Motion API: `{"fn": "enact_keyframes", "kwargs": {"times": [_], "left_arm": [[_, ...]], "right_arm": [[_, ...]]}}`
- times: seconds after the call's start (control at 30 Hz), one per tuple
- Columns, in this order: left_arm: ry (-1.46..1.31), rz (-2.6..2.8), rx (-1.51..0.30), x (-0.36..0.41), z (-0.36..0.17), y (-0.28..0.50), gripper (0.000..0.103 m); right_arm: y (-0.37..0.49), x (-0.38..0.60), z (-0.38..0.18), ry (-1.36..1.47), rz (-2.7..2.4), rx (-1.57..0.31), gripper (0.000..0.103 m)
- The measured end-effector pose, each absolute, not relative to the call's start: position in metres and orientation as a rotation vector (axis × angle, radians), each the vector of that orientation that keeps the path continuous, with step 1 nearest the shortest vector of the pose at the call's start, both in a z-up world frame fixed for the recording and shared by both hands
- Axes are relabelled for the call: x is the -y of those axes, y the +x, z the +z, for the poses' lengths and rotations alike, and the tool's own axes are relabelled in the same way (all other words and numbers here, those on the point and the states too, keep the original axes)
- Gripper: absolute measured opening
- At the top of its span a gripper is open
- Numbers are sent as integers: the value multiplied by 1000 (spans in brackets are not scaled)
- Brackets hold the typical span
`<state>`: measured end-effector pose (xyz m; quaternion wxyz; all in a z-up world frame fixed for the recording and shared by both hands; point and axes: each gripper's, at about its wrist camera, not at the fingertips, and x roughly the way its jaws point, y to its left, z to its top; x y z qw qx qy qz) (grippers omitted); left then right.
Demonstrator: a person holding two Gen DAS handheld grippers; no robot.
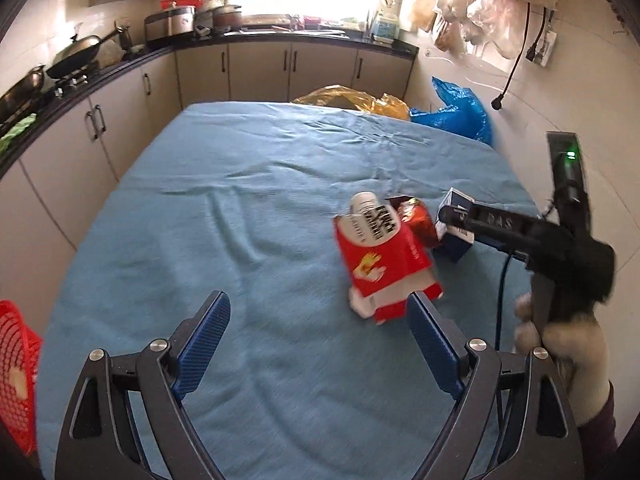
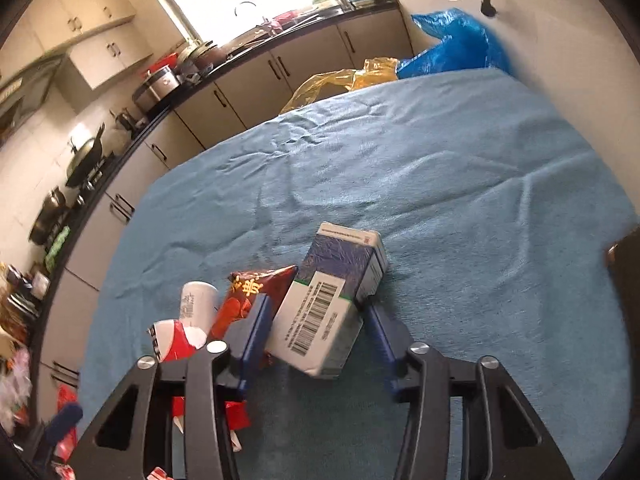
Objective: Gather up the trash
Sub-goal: 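Grasp the red-white paper cup with the left tool while the right tool grasps the barcode box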
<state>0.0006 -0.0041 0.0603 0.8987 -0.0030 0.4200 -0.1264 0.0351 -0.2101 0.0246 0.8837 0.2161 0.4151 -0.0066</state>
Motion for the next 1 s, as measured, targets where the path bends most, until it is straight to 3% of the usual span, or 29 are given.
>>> {"fn": "enact_keyframes", "kwargs": {"times": [0.23, 0.63, 0.8, 1.0], "left_arm": [[0, -303, -924, 43, 46, 31, 89], [244, -221, -983, 102, 13, 61, 89], [106, -264, -1024, 80, 20, 55, 66], [97, -277, -964, 54, 45, 17, 61]], "right_arm": [[23, 230, 24, 516, -8, -849, 48], [15, 244, 24, 569, -13, -837, 48], [14, 242, 25, 566, -15, -836, 47], [11, 237, 29, 537, -22, -822, 45]]}}
